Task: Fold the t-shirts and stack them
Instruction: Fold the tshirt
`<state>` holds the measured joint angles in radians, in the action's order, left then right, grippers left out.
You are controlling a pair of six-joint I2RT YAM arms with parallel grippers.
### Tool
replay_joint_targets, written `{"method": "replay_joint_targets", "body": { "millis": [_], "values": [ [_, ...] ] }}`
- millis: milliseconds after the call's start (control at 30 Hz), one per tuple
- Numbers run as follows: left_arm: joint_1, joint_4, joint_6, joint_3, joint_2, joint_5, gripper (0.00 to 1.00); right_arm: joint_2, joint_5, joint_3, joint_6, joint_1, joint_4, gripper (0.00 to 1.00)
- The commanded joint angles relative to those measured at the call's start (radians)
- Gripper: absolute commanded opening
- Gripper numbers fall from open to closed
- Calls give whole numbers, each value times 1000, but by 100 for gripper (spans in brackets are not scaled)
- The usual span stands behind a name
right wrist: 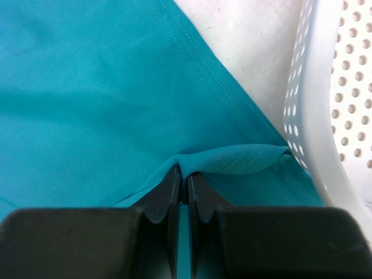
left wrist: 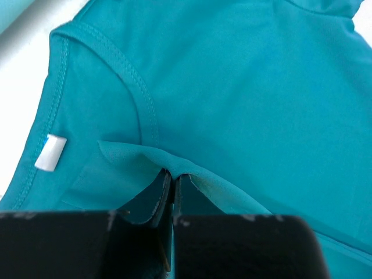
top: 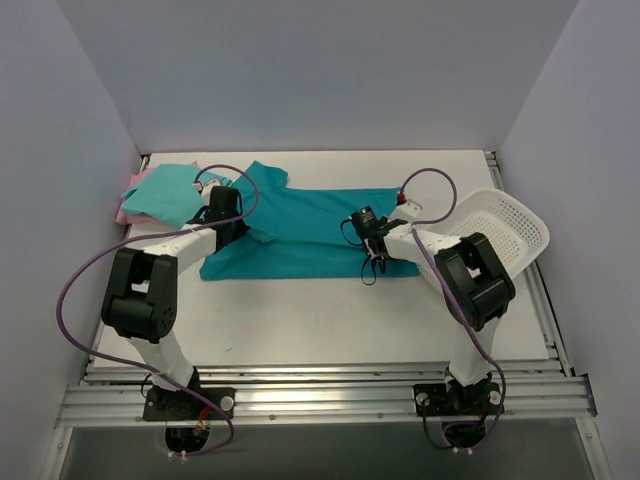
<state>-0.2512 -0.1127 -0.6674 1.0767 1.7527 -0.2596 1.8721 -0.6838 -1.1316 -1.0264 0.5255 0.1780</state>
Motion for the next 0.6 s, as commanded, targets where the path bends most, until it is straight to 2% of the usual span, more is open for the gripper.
{"method": "replay_joint_targets", "body": {
  "millis": [0,100,200,233,300,367,500,567],
  "values": [
    [18,53,19,66,36,11,2,36,-20,-33,5,-27,0,1],
    [23,51,20,94,77,19,2,61,-10,-43,8,-38,-14,7],
    [24,45,22,121,114,23,2,73,-11,-54,12,-44,-23,33],
    [27,42,22,129,123,26,2,75,-10,-57,20,-47,-29,53],
    [30,44,19,147,142,31,3,73,-11,-62,26,-47,-37,78],
    [33,39,17,163,159,40,8,71,-8,-66,32,-47,-48,84],
    [35,19,17,218,182,45,32,65,-2,-88,37,-42,-45,88],
    [38,5,17,264,194,43,34,55,-11,-94,43,-33,-43,88]
  ]
}}
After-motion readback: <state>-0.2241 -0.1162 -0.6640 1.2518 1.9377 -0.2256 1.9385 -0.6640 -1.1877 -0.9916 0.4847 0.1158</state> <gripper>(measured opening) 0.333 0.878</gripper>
